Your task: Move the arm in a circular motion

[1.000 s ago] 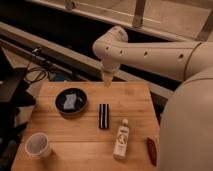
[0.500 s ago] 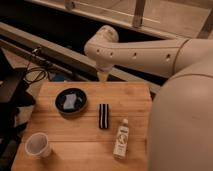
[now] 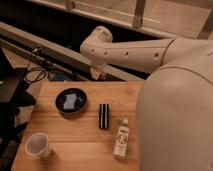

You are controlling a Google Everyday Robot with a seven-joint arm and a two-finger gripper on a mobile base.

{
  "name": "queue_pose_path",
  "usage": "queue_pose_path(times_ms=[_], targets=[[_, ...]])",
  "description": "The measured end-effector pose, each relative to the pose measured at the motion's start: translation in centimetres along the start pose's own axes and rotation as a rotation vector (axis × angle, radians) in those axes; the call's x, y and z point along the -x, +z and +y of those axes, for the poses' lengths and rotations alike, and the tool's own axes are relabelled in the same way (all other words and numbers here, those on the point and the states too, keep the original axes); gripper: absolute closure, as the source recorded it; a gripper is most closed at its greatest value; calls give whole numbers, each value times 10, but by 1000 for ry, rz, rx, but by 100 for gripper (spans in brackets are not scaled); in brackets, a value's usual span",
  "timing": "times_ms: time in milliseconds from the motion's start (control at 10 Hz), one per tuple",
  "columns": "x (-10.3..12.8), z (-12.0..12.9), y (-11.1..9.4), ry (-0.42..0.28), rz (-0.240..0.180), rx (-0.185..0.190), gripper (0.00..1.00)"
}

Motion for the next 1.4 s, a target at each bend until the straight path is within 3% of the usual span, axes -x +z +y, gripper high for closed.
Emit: queue_pose_path(times_ms=[200, 300, 500, 1000, 1400], targets=[[18, 22, 7, -20, -72, 114, 33], [15, 23, 6, -12, -71, 127, 33], [5, 43, -7, -22, -42, 94, 33], [-25, 103, -43, -49, -12, 82, 33], [-59, 91, -57, -44, -38, 76, 33]])
